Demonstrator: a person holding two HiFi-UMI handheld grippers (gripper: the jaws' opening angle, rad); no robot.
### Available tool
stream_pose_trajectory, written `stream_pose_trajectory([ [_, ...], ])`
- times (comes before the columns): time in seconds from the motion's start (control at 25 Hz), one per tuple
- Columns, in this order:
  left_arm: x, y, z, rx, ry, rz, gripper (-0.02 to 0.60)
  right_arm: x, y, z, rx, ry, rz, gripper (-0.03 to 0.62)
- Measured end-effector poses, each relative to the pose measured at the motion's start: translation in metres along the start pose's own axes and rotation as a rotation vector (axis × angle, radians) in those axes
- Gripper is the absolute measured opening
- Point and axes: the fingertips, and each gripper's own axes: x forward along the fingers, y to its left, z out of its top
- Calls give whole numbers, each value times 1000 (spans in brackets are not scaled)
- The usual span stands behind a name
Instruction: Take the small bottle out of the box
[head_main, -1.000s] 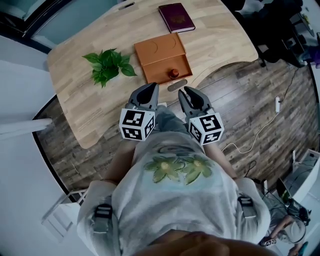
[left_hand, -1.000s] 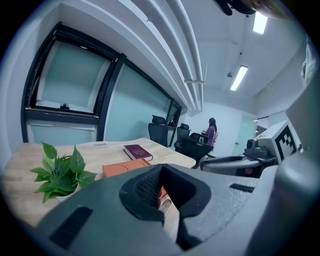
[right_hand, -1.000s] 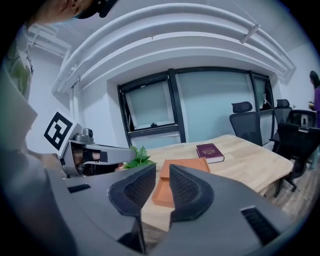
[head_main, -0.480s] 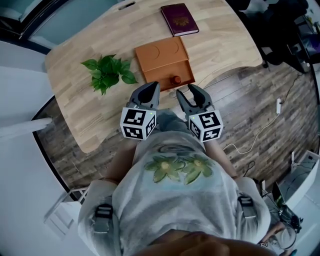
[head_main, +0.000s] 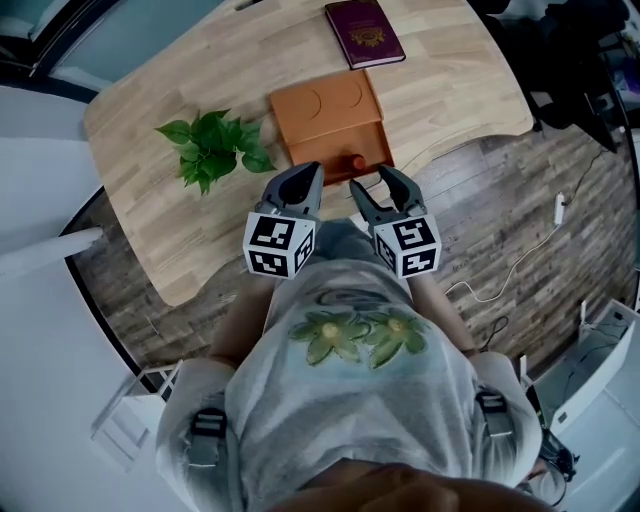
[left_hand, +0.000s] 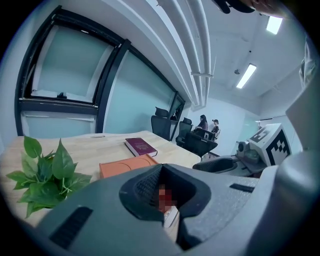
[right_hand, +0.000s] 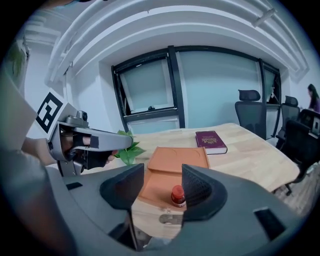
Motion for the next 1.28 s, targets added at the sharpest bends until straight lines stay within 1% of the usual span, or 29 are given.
stream_pose_trajectory([
  [0.36, 21, 7, -13, -38, 54, -8, 8, 26, -16, -15, -4, 74, -14, 216],
  [0.84, 41, 16, -22, -52, 104, -9, 8, 61, -29, -49, -3, 186, 2, 221],
  [1.0, 47, 19, -26, -59, 118, -10, 8, 71, -33, -60, 7, 211, 14, 221],
  [1.28, 55, 24, -30, -63, 138, -11, 8, 88, -38, -74, -7, 256, 15, 222],
])
